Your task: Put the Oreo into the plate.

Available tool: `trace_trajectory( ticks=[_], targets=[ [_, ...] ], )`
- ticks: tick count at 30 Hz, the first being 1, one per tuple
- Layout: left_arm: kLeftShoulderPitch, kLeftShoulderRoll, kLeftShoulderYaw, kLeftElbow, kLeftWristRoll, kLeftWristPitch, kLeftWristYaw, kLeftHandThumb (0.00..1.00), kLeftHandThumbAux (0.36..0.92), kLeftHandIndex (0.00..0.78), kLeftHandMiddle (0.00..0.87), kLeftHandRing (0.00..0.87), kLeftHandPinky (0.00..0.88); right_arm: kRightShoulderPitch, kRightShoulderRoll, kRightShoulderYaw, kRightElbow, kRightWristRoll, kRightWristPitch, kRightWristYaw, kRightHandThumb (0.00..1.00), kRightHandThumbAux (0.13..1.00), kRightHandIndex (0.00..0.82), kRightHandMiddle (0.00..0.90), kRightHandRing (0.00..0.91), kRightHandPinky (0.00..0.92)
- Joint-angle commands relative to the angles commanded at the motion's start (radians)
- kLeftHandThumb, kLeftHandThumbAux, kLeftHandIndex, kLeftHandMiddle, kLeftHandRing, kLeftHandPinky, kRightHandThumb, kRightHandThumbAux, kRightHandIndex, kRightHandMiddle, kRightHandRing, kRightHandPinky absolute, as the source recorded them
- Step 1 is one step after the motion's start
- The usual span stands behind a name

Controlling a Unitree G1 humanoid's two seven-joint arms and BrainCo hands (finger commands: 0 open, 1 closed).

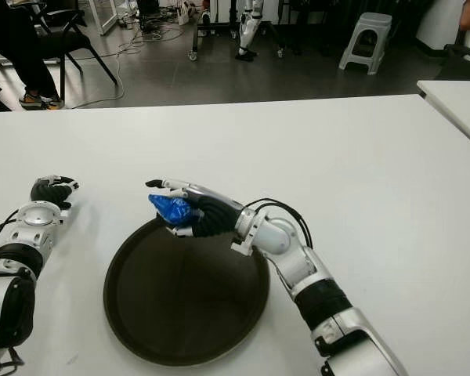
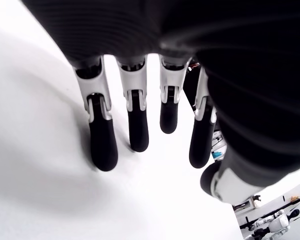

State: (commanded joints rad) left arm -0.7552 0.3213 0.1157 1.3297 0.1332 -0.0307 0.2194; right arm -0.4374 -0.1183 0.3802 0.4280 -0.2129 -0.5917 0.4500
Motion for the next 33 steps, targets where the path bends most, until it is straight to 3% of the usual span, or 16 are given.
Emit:
trace_trajectory(
  ticks=[20, 27, 28, 30, 33],
  targets=[
    [0.002, -0.002, 0.013, 0.002, -0.009, 0.002, -0.004, 0.681, 0.721, 0.399, 0.172, 0.199, 0.236, 0.003, 0.003, -0.006, 0.012, 0.011, -0.017, -0.006, 0.712, 0.712, 0.423, 0.07, 0.016, 0.0],
    [0.002, -0.002, 0.016, 0.002, -0.011, 0.0, -0.002, 0.682, 0.72, 0.399, 0.189, 0.214, 0.263, 0.014, 0.01, -0.009, 0.005, 0.049, 0.028, 0.013, 0.698, 0.717, 0.406, 0.017, 0.001, 0.0],
    [0.002, -0.003, 0.017, 0.002, -0.012, 0.0, -0.002, 0.682, 0.721, 0.399, 0.189, 0.215, 0.264, 0.014, 0.011, -0.009, 0.003, 0.052, 0.035, 0.016, 0.635, 0.667, 0.295, 0.011, 0.0, 0.0],
    [0.003, -0.003, 0.019, 0.002, -0.013, -0.002, -0.002, 0.681, 0.721, 0.399, 0.189, 0.214, 0.263, 0.016, 0.011, -0.008, -0.004, 0.055, 0.051, 0.019, 0.548, 0.603, 0.155, 0.004, 0.0, 0.0],
    [0.002, -0.003, 0.02, 0.002, -0.013, -0.002, -0.002, 0.68, 0.721, 0.399, 0.188, 0.214, 0.26, 0.017, 0.011, -0.008, -0.009, 0.046, 0.059, 0.01, 0.479, 0.542, 0.067, 0.001, 0.0, 0.0]
  ],
)
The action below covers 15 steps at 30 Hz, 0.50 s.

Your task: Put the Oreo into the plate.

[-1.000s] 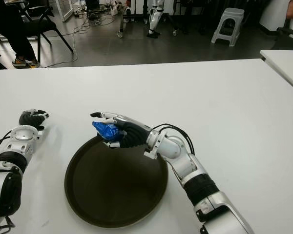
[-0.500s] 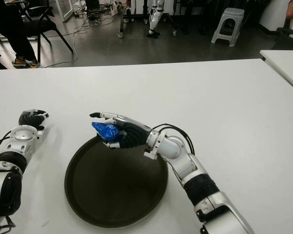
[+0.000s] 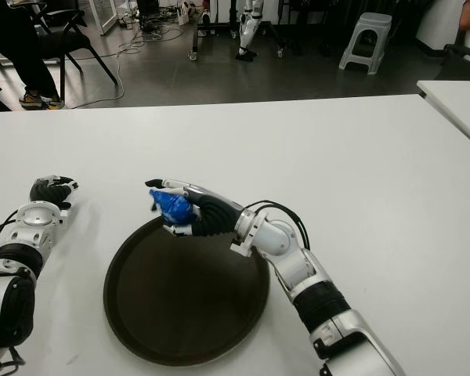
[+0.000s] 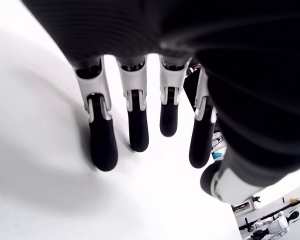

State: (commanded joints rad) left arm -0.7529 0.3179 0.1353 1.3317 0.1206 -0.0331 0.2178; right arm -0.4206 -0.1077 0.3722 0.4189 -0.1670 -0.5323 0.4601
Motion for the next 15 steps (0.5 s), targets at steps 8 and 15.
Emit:
trace_trajectory(
  ticks=[8, 15],
  targets=[
    [0.001, 0.003, -0.002, 0.001, 0.005, -0.001, -0.001, 0.682, 0.72, 0.399, 0.187, 0.21, 0.251, -0.001, 0.0, 0.002, 0.007, -0.037, -0.02, -0.04, 0.341, 0.401, 0.002, 0.0, 0.0, 0.0],
    [0.001, 0.004, 0.003, 0.001, 0.0, -0.003, -0.006, 0.685, 0.72, 0.399, 0.2, 0.215, 0.258, -0.005, -0.001, 0.005, 0.03, -0.055, -0.05, -0.071, 0.291, 0.375, 0.0, 0.0, 0.0, 0.0]
  ],
)
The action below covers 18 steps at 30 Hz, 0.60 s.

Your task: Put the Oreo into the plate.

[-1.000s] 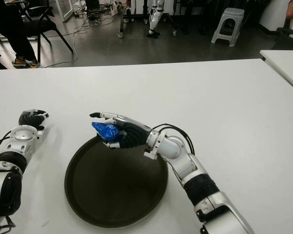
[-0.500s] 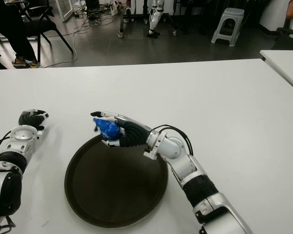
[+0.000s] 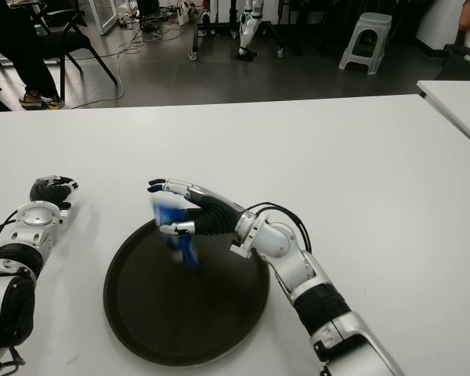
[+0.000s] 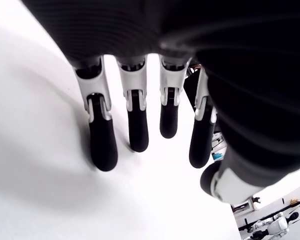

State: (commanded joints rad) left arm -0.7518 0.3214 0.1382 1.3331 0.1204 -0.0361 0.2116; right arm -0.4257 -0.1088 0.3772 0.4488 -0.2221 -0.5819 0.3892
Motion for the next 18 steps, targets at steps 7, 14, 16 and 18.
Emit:
trace_trajectory(
  ticks=[7, 14, 16, 18],
  targets=[
    [0.0, 0.0, -0.004, 0.0, 0.006, 0.002, 0.005, 0.684, 0.719, 0.399, 0.183, 0.198, 0.227, -0.007, 0.003, -0.002, 0.029, 0.0, -0.025, -0.011, 0.276, 0.368, 0.0, 0.0, 0.0, 0.0],
    [0.0, 0.0, -0.004, 0.0, 0.005, 0.006, 0.006, 0.683, 0.72, 0.399, 0.175, 0.179, 0.203, -0.011, 0.007, -0.006, 0.046, 0.008, -0.038, -0.014, 0.299, 0.385, 0.0, 0.0, 0.0, 0.0],
    [0.0, 0.0, -0.008, 0.001, 0.009, 0.008, 0.008, 0.683, 0.72, 0.399, 0.178, 0.181, 0.209, -0.011, 0.009, -0.008, 0.047, 0.006, -0.031, -0.019, 0.313, 0.396, 0.0, 0.0, 0.0, 0.0],
    [0.0, 0.001, -0.011, 0.001, 0.013, 0.007, 0.008, 0.682, 0.721, 0.399, 0.183, 0.185, 0.214, -0.01, 0.01, -0.01, 0.047, 0.0, -0.028, -0.028, 0.329, 0.409, 0.0, 0.0, 0.0, 0.0]
  ],
)
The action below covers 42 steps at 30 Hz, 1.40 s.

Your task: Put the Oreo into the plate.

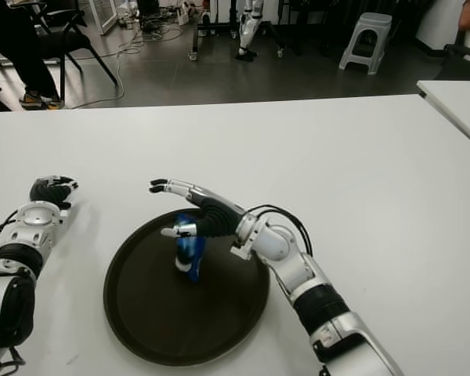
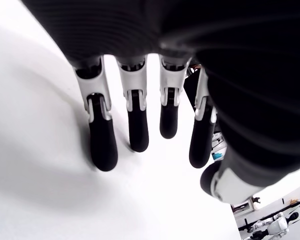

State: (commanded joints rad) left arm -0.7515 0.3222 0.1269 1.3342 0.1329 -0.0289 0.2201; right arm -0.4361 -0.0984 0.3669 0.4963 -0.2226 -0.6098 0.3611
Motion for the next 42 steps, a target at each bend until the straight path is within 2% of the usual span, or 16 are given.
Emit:
trace_trajectory(
  ticks=[21, 35, 42],
  targets=[
    [0.001, 0.001, -0.001, -0.001, -0.002, -0.004, -0.002, 0.678, 0.722, 0.398, 0.183, 0.205, 0.237, 0.001, -0.005, 0.001, -0.01, -0.031, 0.044, -0.017, 0.368, 0.438, 0.0, 0.0, 0.0, 0.0],
    [0.001, 0.002, -0.008, -0.001, 0.004, 0.001, -0.001, 0.679, 0.722, 0.399, 0.184, 0.194, 0.208, -0.012, 0.001, -0.006, 0.033, -0.056, -0.009, -0.074, 0.32, 0.424, 0.0, 0.0, 0.0, 0.0],
    [0.001, 0.002, -0.009, 0.0, 0.005, 0.001, 0.005, 0.68, 0.721, 0.399, 0.19, 0.198, 0.21, -0.021, 0.0, -0.006, 0.053, -0.048, -0.023, -0.068, 0.318, 0.421, 0.0, 0.0, 0.0, 0.0]
  ],
)
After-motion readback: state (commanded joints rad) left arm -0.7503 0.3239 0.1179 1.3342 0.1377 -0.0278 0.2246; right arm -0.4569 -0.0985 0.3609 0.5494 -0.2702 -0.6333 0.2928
